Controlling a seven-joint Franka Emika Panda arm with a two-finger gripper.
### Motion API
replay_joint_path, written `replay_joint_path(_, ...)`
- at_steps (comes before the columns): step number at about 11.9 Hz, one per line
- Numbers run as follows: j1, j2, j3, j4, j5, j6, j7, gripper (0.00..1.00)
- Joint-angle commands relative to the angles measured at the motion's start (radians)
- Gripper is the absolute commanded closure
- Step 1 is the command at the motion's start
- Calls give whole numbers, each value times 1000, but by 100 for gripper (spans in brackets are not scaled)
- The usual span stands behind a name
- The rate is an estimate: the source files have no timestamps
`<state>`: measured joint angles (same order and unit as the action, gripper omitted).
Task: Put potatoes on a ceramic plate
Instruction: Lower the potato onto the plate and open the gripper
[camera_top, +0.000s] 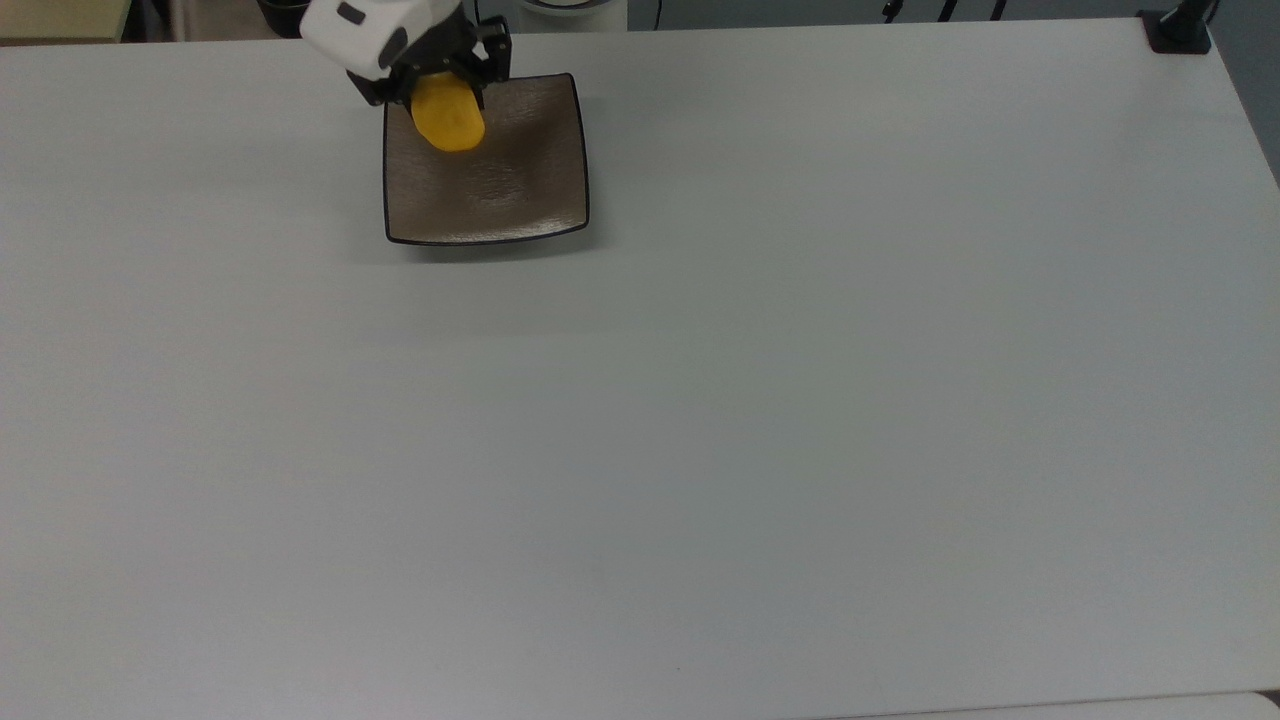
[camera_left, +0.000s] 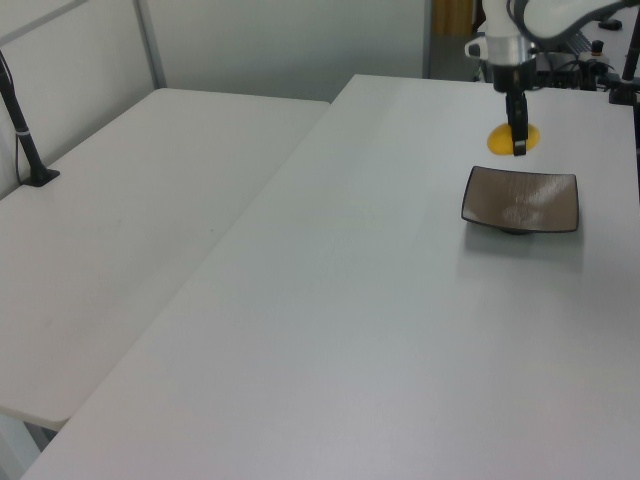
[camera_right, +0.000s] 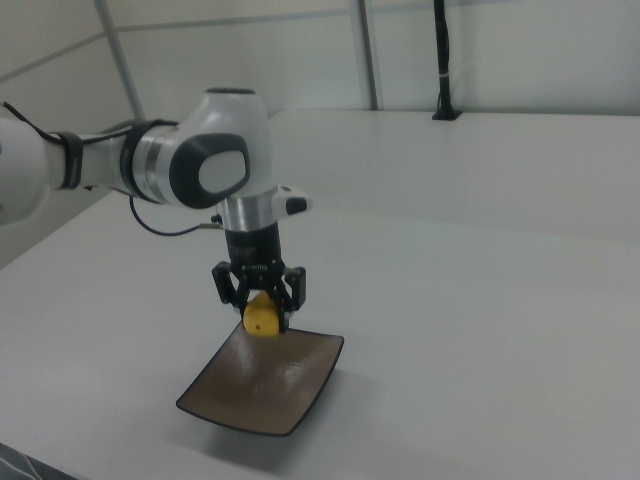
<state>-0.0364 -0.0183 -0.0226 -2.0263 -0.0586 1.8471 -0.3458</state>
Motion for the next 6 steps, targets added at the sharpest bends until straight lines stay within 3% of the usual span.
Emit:
replay_joint_path(1, 15, -26, -5, -170, 14, 183, 45, 49)
replay_joint_path(3, 13, -8, -5, -215, 14, 253, 45, 43)
replay_joint_path(4, 13, 1, -5, -222, 14, 259, 45, 35)
replay_joint_path(5, 13, 12, -5, -224, 14, 261, 45, 25)
replay_joint_path(6, 13, 17, -5, -223, 14, 261, 47, 1)
